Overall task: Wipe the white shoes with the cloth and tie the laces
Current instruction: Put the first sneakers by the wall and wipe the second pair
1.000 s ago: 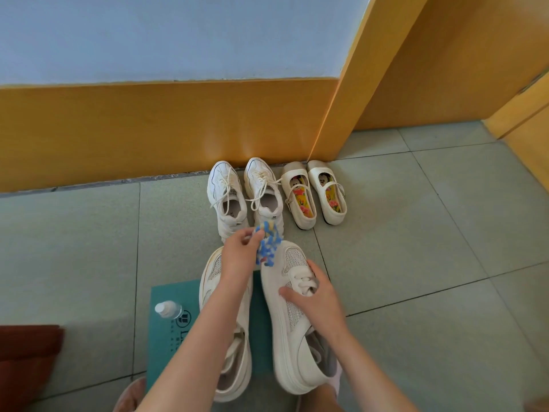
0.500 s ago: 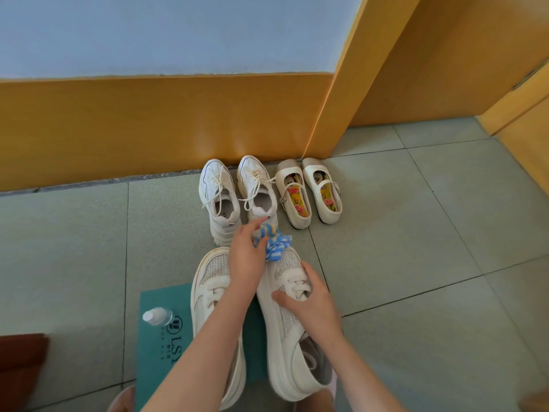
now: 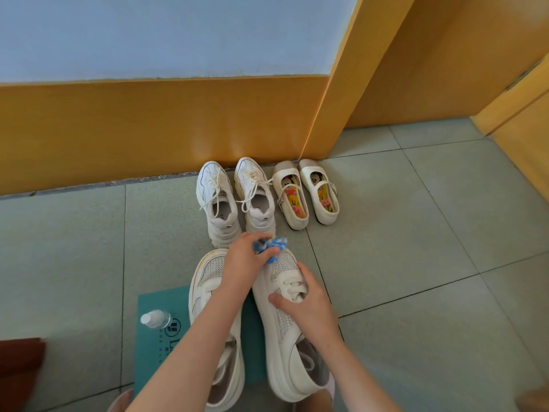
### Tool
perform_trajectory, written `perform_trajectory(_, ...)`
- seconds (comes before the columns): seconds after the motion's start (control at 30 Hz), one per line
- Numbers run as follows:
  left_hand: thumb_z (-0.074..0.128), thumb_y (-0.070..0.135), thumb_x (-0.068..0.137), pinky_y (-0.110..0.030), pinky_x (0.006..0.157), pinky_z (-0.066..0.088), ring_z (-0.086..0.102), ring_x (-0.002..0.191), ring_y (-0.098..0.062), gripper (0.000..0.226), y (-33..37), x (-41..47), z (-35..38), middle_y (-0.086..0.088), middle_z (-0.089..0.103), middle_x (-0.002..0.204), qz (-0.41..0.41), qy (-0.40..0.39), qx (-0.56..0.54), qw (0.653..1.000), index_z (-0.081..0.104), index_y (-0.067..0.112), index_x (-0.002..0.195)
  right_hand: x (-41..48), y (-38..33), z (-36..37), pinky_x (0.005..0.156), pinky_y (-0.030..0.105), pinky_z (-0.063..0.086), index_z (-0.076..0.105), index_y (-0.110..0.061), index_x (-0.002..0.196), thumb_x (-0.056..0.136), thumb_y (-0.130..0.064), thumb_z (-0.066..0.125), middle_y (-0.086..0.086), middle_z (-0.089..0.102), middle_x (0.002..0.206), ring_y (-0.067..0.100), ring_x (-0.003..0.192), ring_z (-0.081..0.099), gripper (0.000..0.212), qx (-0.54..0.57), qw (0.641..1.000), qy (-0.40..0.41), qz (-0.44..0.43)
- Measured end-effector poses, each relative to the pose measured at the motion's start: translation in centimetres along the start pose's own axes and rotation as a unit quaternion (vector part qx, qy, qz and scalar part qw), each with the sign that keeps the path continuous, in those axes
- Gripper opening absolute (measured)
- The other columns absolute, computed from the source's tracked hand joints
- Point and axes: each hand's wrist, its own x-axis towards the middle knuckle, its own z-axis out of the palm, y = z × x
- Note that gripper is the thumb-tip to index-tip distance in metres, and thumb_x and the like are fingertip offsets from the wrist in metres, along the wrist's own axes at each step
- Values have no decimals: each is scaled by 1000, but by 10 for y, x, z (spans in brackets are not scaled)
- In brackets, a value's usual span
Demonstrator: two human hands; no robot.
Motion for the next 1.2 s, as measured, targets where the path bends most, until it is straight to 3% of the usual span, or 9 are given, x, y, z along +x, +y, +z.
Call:
perform_trajectory(0.3, 66, 28, 85, -19, 71, 34, 48, 88, -8, 23, 3, -19, 8, -1, 59, 104, -22, 105, -10, 994, 67, 18, 105, -2, 0, -4, 90, 28, 47, 35, -38, 140, 63, -50, 80, -17, 52, 126, 3, 110, 53, 91, 2, 1000, -2, -15)
perform_trajectory(0.5, 67, 25, 85, -16, 69, 34, 49, 83, -8, 20, 1, -37, 13, -1, 60, 100, -32, 143, -8, 989, 68, 16, 103, -1, 0, -4, 95, 32, 48, 35, -37, 141, 61, -52, 80, -15, 53, 128, 4, 114, 53, 93, 18, 1000, -2, -7)
perform_trajectory(0.67, 66, 23, 85, -20, 71, 36, 51, 84, -10, 15, 2, -55, 19, -2, 59, 103, -56, 140, 5, 988, 67, 15, 98, 1, 0, -4, 94, 33, 49, 36, -36, 142, 59, -56, 79, -14, 56, 127, 4, 112, 55, 95, 26, 1000, -2, 0)
perform_trajectory(0.8, 64, 24, 86, -19, 72, 35, 49, 86, -9, 22, 1, -67, 18, -3, 58, 104, -70, 114, 47, 990, 66, 14, 105, 1, 1, -3, 94, 33, 50, 37, -38, 140, 56, -64, 77, -15, 56, 126, 2, 111, 55, 96, 27, 1000, -2, 0)
perform_trajectory(0.97, 65, 22, 85, -16, 68, 37, 54, 87, -8, 21, 19, -50, -2, 1, 62, 99, -15, 117, -3, 993, 69, 18, 105, -3, 0, 1, 90, 35, 51, 33, -42, 140, 57, -63, 75, -16, 53, 128, 3, 108, 56, 95, 2, 1000, 0, 6)
perform_trajectory(1.07, 66, 22, 85, -23, 72, 41, 57, 89, -12, 21, 33, -8, -14, 0, 62, 97, 25, 49, 28, 998, 70, 18, 105, -10, -6, 7, 94, 35, 48, 24, -39, 145, 68, -56, 74, -14, 42, 139, 8, 119, 49, 93, -55, 998, 17, -7)
perform_trajectory(1.2, 67, 22, 85, -27, 75, 44, 59, 98, -20, 21, 43, 40, -16, -3, 63, 106, 58, -117, 196, 972, 70, 20, 106, -15, -10, 14, 93, 37, 47, 14, -42, 146, 73, -63, 64, -15, 31, 148, 10, 127, 43, 91, -138, 989, 40, -30)
